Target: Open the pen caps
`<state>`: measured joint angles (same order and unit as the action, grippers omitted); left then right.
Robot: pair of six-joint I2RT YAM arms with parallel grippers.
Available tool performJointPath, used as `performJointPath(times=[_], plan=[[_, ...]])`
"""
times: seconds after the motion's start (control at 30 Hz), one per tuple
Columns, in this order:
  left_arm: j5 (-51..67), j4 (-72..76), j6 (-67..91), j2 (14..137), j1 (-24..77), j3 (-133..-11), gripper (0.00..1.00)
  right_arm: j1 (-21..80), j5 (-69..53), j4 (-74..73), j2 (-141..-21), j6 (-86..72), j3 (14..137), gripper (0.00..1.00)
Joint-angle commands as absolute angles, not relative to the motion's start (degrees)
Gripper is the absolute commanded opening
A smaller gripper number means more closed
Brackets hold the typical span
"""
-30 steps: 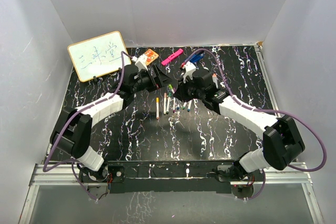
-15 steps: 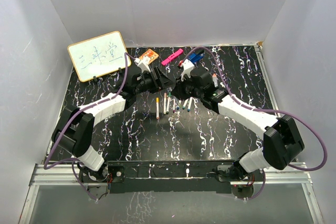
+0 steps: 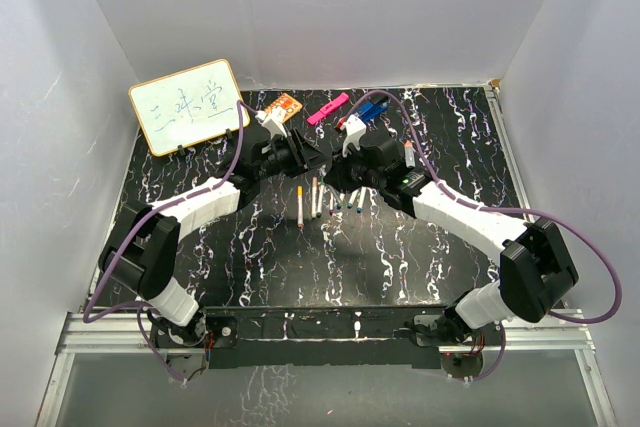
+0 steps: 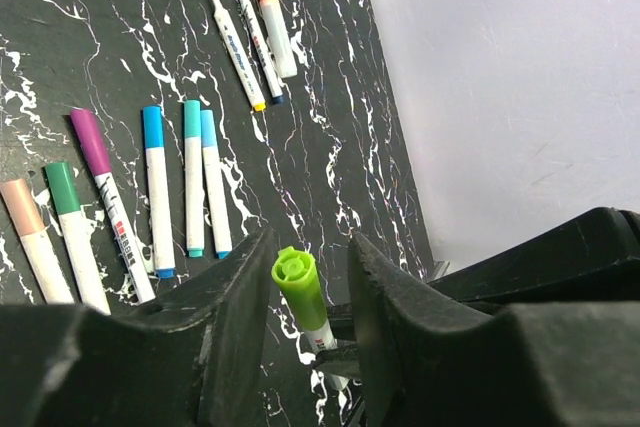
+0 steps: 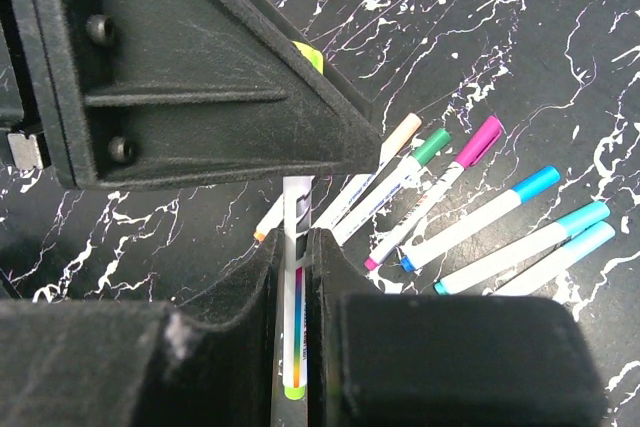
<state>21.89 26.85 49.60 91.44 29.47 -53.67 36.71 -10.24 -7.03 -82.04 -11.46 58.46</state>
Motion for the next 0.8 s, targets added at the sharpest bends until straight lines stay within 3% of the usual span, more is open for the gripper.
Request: performJointPath(times=[0.0,0.2,0.23,0.27,0.4,0.47,0.63,0.77], plan=[[21.6,28.7,49.7,91.2,29.8,-55.3,0.31,37.1,-9.7,-3.2,-82.1,-11.1,60.8,0.0],[21.7,28.9,50.1,91.5,29.9,-55.4,0.0,37.3,-9.4,-3.1,-82.5,-11.1,60.8,0.0],[21.7,28.8,50.1,91.4,29.9,-55.3,0.0,37.3,-9.3,-3.0,-82.6,-11.3,60.8,0.0],[21.6,28.8,50.1,91.5,29.9,-55.3,0.0,37.3,-9.2,-2.9,-82.7,-11.4,60.8,0.03],[21.3,29.0,50.4,91.2,30.0,-55.1,0.0,37.3,-8.7,-3.1,-83.1,-11.7,61.1,0.38],[21.3,28.9,50.4,91.1,30.1,-55.1,0.0,37.3,-8.7,-3.1,-83.5,-11.8,61.3,0.46],[21.3,28.8,50.4,91.2,30.4,-55.4,0.0,37.3,-8.8,-2.9,-84.4,-12.3,61.6,0.46],[21.3,28.7,50.3,91.4,30.7,-55.7,0.0,37.3,-8.7,-2.6,-84.8,-12.4,61.9,0.38]])
